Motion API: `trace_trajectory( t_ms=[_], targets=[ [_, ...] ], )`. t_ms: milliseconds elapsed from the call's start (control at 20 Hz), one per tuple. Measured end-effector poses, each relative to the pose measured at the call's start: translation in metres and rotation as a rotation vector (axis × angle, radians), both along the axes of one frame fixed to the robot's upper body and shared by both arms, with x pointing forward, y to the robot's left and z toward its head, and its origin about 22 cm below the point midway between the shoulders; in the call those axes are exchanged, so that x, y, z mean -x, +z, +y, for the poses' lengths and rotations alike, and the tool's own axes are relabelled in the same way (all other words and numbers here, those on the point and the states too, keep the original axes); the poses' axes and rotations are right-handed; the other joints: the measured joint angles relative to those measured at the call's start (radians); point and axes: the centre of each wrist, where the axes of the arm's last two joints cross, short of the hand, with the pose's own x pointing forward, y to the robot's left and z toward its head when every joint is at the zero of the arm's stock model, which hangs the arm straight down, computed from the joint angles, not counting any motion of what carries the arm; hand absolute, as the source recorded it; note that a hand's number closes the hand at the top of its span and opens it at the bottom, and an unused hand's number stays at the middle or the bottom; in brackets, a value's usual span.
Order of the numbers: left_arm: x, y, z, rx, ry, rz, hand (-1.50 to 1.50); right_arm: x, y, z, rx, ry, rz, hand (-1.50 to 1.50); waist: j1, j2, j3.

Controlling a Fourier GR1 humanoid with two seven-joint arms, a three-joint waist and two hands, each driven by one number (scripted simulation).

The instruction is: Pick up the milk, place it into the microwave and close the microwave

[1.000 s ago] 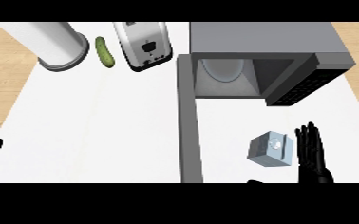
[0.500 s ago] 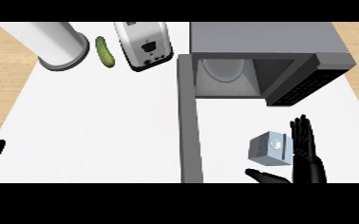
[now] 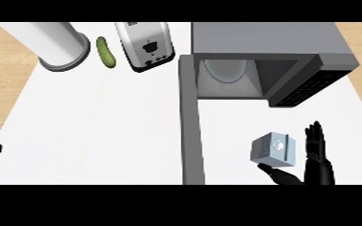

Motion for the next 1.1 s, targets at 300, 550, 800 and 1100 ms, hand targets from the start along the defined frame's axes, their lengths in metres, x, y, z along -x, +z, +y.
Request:
trace_trajectory(
  t_ms=[300,550,800,1100],
  targets=[
    [-0.003,0.002,0.002,-0.007,-0.005,0.0,-1.5,-0.004,-0.022,-0.013,-0.019,0.011,0.018,-1.5,0.0,0.0,0.0],
    [-0.004,0.0,0.002,0.005,-0.001,0.003,-1.5,0.0,-0.031,-0.012,-0.156,0.238,0.015,-1.5,0.002,0.001,0.001],
    [-0.003,-0.003,0.004,0.008,-0.006,0.008,-1.5,-0.009,-0.037,-0.001,-0.238,0.374,-0.059,1.5,0.003,0.0,0.0],
    [0.0,-0.002,0.004,0.016,-0.011,0.015,-1.5,-0.019,-0.025,0.009,-0.1,0.232,-0.147,1.5,-0.003,-0.001,-0.001]
  ],
)
